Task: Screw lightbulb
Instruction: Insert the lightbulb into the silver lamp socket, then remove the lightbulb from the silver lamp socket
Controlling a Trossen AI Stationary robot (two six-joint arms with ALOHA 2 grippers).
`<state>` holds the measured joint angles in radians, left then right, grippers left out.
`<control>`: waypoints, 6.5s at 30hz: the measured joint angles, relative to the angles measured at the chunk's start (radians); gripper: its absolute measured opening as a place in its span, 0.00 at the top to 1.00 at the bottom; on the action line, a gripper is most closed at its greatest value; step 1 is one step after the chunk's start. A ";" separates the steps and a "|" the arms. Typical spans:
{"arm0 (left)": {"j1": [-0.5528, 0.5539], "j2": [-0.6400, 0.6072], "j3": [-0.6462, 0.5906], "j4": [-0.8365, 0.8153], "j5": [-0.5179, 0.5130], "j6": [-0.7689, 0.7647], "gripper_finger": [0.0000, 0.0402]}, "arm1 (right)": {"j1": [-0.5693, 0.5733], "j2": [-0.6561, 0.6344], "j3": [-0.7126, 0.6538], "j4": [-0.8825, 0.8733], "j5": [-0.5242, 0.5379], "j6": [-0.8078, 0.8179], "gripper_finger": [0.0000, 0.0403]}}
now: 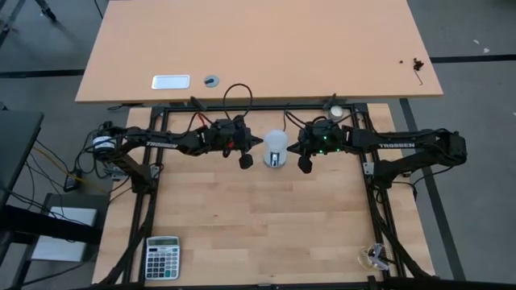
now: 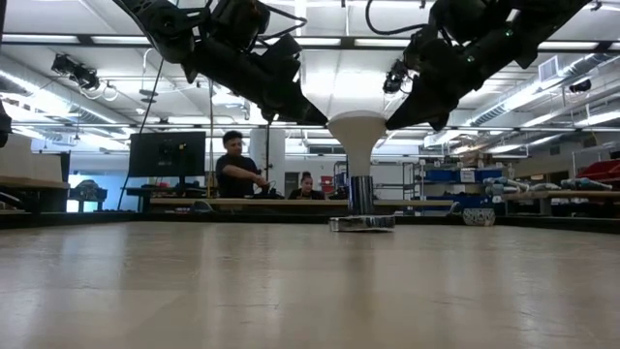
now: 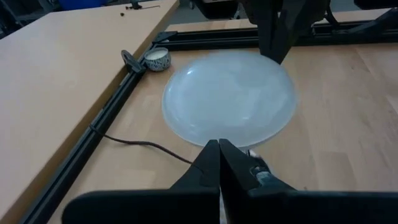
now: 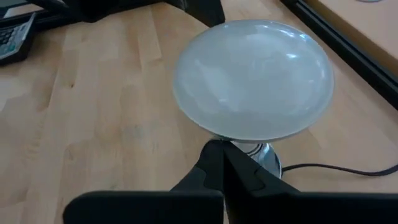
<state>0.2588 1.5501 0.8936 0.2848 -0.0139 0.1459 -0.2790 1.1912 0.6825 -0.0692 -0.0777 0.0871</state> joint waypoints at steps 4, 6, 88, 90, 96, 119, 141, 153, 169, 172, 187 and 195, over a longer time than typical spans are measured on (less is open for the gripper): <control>0.000 0.000 0.000 0.001 0.000 0.000 1.00 | 0.017 0.000 0.000 0.000 -0.002 -0.001 0.99; 0.000 0.000 0.000 0.000 0.000 0.000 1.00 | 0.026 0.000 0.000 0.000 -0.002 -0.001 0.99; -0.137 -0.785 -0.339 -0.323 0.011 -0.088 1.00 | 0.156 -0.613 -0.095 -0.334 0.062 0.007 0.99; -0.137 -0.782 -0.364 -0.285 0.011 -0.098 1.00 | 0.156 -0.611 -0.121 -0.315 0.062 0.011 0.99; -0.137 -0.780 -0.426 -0.212 0.011 -0.102 1.00 | 0.156 -0.613 -0.173 -0.252 0.062 0.026 0.99; -0.137 -0.778 -0.442 -0.208 -0.020 -0.100 1.00 | 0.156 -0.561 -0.175 -0.152 0.006 -0.038 0.98; -0.137 -0.775 -0.442 -0.205 -0.027 -0.114 1.00 | 0.154 -0.660 -0.378 0.033 0.047 0.028 1.00; -0.137 -0.515 -0.440 0.016 -0.061 -0.149 1.00 | 0.154 -0.590 -0.397 0.110 0.136 0.097 1.00; -0.122 -0.054 -0.362 0.556 -0.149 -0.172 1.00 | 0.151 -0.433 -0.307 0.166 0.161 0.105 0.99; -0.091 -0.054 -0.325 0.558 -0.216 -0.123 1.00 | 0.151 -0.375 -0.276 0.173 0.161 0.097 0.99; 0.135 -0.044 -0.019 0.150 0.165 -0.039 1.00 | 0.154 -0.115 -0.109 0.181 0.137 0.020 0.99; 0.154 0.037 0.128 -0.030 0.219 0.057 1.00 | 0.172 -0.002 -0.057 0.211 0.136 0.012 0.99</control>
<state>0.4126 1.5874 1.0213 0.2543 0.2055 0.2030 -0.1071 1.1890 0.6258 0.1418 0.0588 0.0986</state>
